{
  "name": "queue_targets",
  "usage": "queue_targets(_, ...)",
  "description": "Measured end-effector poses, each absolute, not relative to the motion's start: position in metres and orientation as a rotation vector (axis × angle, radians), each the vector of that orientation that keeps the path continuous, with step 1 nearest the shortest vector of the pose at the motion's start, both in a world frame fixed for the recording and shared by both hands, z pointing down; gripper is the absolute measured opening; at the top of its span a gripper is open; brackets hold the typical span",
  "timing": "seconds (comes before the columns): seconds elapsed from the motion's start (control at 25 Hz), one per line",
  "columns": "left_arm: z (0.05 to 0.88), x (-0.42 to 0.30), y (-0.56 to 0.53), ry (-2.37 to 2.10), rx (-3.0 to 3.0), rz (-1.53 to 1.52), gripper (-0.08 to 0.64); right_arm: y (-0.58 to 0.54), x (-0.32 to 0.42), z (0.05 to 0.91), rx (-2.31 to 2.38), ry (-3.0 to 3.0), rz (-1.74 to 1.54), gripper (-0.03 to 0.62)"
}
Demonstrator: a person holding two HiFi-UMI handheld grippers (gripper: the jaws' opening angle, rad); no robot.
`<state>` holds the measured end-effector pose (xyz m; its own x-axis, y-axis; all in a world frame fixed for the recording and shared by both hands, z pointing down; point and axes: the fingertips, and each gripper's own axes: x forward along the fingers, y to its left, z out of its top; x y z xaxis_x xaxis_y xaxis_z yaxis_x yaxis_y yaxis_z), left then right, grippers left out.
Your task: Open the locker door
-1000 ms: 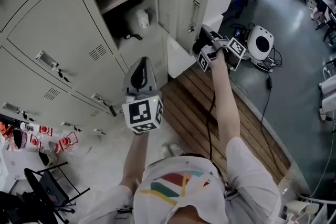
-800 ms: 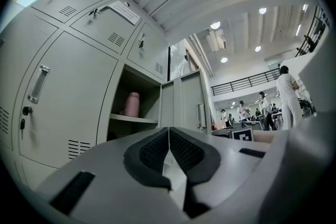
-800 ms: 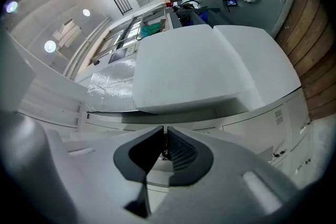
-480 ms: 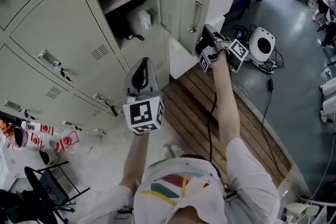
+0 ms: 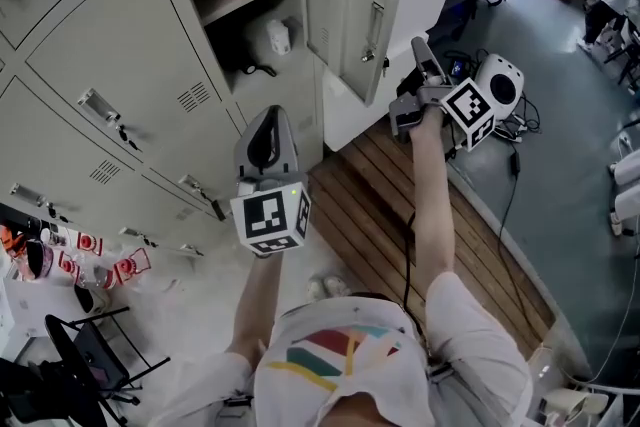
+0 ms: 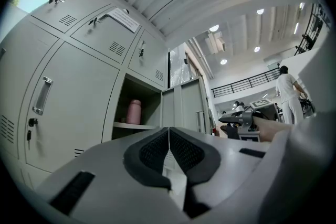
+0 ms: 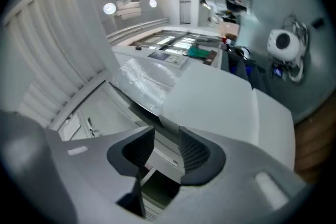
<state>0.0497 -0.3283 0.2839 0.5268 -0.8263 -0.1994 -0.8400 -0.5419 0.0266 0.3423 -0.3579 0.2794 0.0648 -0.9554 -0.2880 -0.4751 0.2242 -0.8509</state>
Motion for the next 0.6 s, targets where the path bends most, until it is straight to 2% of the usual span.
queue_targets(0.2,0.263,0.043,-0.319,1.464,-2.642,0.33,0.017,-0.317,0.305,0.226,-1.651,1.744,-0.265,0.105)
queue_targets(0.4,0.245,0.025,-0.312,1.499,-2.598,0.368,0.017,-0.29,0.239,0.181,-1.85,1.912,0.174,0.031)
queue_targets(0.6,0.226,-0.004,-0.303,1.566,-2.539,0.396,0.017,-0.282,0.167,0.166,-1.895,2.066,0.476,0.015)
